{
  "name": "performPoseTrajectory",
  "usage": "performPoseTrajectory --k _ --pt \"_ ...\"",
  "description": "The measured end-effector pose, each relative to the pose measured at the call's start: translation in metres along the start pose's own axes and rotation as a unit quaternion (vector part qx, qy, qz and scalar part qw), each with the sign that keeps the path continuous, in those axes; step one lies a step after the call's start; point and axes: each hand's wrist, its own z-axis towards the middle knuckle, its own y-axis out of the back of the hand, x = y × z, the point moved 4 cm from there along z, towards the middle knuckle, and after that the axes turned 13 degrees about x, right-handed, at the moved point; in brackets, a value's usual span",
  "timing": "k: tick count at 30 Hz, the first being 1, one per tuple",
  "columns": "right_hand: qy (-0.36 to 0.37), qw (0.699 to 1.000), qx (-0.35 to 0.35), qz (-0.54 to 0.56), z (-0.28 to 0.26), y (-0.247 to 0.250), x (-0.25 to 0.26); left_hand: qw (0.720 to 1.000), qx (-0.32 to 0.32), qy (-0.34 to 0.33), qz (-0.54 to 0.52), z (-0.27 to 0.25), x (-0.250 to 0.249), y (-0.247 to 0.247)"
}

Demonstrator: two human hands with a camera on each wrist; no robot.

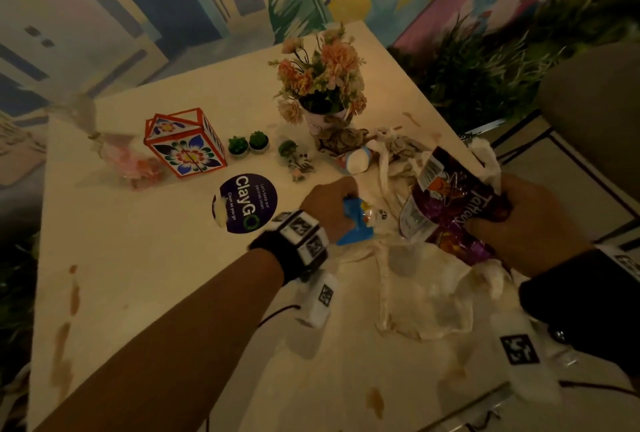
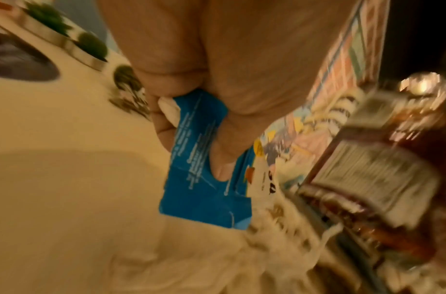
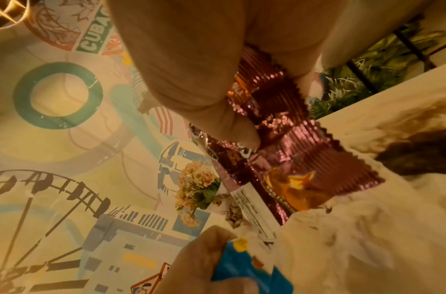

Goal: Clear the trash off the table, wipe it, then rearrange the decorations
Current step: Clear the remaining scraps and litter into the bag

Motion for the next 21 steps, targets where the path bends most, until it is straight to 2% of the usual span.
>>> performPoseTrajectory --k 2,5,7,9,11,14,18,21 --pt "0.015 1.0 -0.005 -0.012 0.005 0.002 0.014 0.999 -0.021 0.002 -0.047 -0.028 0.011 0.018" --pt "0.052 0.998 -0.012 -0.038 0.01 0.005 0.047 0.997 -0.04 0.034 -0.05 -0.07 0.033 0.044" --pt "0.086 0.995 -0.021 -0.044 0.011 0.005 0.076 0.994 -0.074 0.05 -0.065 -0.1 0.052 0.058" --pt "0.124 0.99 -0.033 -0.055 0.012 0.005 0.105 0.983 -0.117 0.057 -0.132 -0.127 0.074 0.067" --pt "0.155 0.985 -0.034 -0.069 0.011 -0.005 0.135 0.959 -0.162 0.057 -0.227 -0.158 0.104 0.074" --pt "0.179 0.979 -0.025 -0.093 0.004 -0.032 0.176 0.924 -0.198 0.054 -0.322 -0.199 0.156 0.08" --pt "0.165 0.983 -0.006 -0.083 -0.009 -0.085 0.218 0.888 -0.217 0.052 -0.401 -0.244 0.215 0.085" --pt "0.149 0.987 0.011 -0.054 -0.019 -0.132 0.248 0.879 -0.216 0.049 -0.423 -0.278 0.248 0.09"
